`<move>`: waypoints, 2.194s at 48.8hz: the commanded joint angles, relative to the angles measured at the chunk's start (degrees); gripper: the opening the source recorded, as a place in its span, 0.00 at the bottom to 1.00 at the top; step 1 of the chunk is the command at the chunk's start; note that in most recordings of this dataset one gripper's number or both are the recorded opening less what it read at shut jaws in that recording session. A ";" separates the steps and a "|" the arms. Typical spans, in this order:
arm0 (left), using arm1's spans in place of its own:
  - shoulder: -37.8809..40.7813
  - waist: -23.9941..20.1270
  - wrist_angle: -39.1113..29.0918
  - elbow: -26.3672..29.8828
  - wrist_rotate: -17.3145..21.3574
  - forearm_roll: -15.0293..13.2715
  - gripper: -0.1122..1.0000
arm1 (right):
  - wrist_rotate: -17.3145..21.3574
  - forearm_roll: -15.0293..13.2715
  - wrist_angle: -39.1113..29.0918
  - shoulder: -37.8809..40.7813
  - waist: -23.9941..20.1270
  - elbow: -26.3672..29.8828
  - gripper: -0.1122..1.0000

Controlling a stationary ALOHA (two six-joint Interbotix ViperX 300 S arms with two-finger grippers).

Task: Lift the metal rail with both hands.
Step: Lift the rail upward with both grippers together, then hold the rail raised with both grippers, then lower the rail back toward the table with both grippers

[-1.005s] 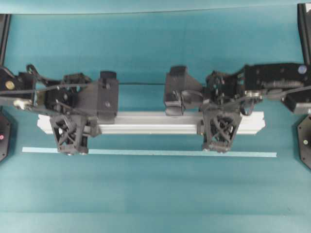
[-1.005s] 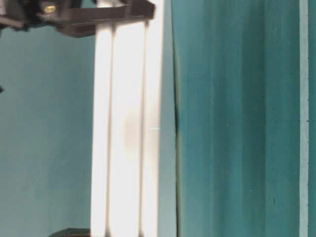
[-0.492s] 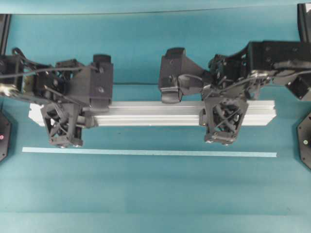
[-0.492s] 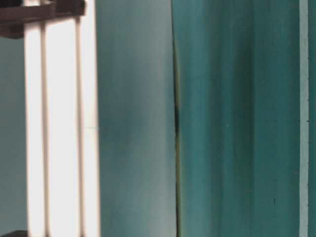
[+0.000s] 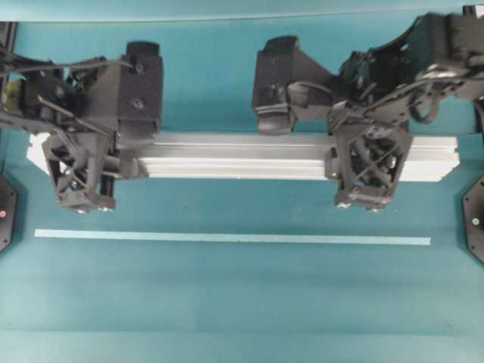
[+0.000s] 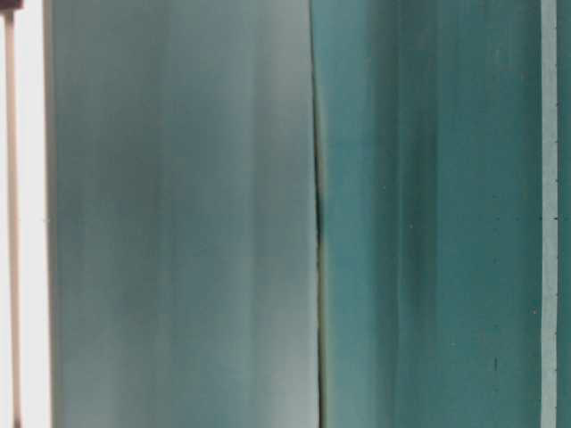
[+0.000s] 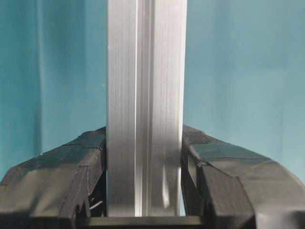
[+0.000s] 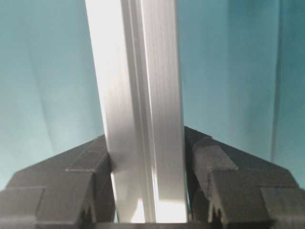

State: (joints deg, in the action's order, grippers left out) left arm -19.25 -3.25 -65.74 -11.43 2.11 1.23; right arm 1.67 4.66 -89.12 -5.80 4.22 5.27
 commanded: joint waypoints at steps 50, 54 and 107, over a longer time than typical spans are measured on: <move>1.93 -0.88 -10.81 19.25 0.09 0.35 0.42 | 1.76 -2.55 -6.15 -0.44 -0.09 15.91 0.45; 2.02 -0.88 -10.81 19.34 0.09 0.35 0.42 | 1.76 -2.46 -6.24 -0.35 -0.09 15.91 0.45; 2.11 -1.41 -9.93 16.00 0.97 0.44 0.42 | 0.70 -2.81 -5.10 1.32 -0.18 11.87 0.45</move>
State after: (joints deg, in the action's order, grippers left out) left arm -16.52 -4.39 -77.70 4.83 3.25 1.49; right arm 2.46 1.93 -95.89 -4.48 4.31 17.31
